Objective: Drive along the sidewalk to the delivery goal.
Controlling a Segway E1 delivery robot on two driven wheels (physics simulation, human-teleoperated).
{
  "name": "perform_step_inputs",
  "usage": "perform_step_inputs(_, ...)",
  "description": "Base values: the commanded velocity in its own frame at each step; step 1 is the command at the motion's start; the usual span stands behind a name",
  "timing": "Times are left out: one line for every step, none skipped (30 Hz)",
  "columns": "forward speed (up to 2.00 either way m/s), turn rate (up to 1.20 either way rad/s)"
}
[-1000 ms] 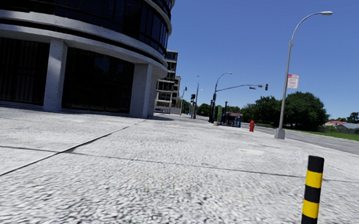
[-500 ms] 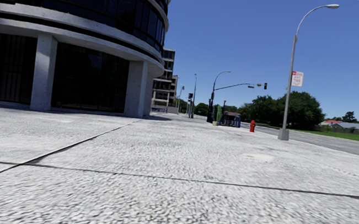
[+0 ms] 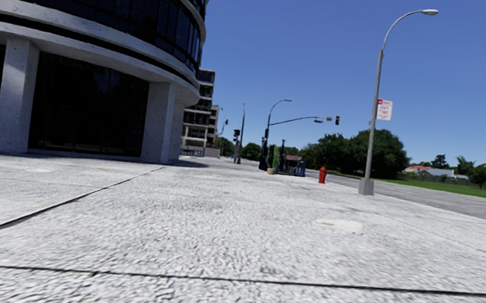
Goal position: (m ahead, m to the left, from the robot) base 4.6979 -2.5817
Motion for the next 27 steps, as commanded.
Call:
perform_step_inputs(1.38, -0.43)
perform_step_inputs(1.39, -0.43)
perform_step_inputs(1.39, -0.43)
perform_step_inputs(1.40, -0.44)
perform_step_inputs(1.40, -0.46)
perform_step_inputs(1.40, -0.48)
perform_step_inputs(1.40, -0.48)
perform_step_inputs(1.40, -0.48)
perform_step_inputs(1.40, -0.51)
perform_step_inputs(1.40, -0.52)
perform_step_inputs(1.40, -0.53)
perform_step_inputs(1.40, -0.53)
perform_step_inputs(1.40, -0.53)
perform_step_inputs(1.40, -0.53)
perform_step_inputs(1.40, -0.54)
perform_step_inputs(1.40, -0.54)
perform_step_inputs(1.40, -0.59)
perform_step_inputs(1.40, -0.62)
perform_step_inputs(1.40, -0.63)
perform_step_inputs(1.40, -0.63)
perform_step_inputs(1.40, -0.63)
perform_step_inputs(1.40, -0.63)
perform_step_inputs(1.40, -0.63)
perform_step_inputs(1.40, -0.64)
perform_step_inputs(1.40, -0.64)
perform_step_inputs(1.40, -0.64)
perform_step_inputs(1.40, -0.64)
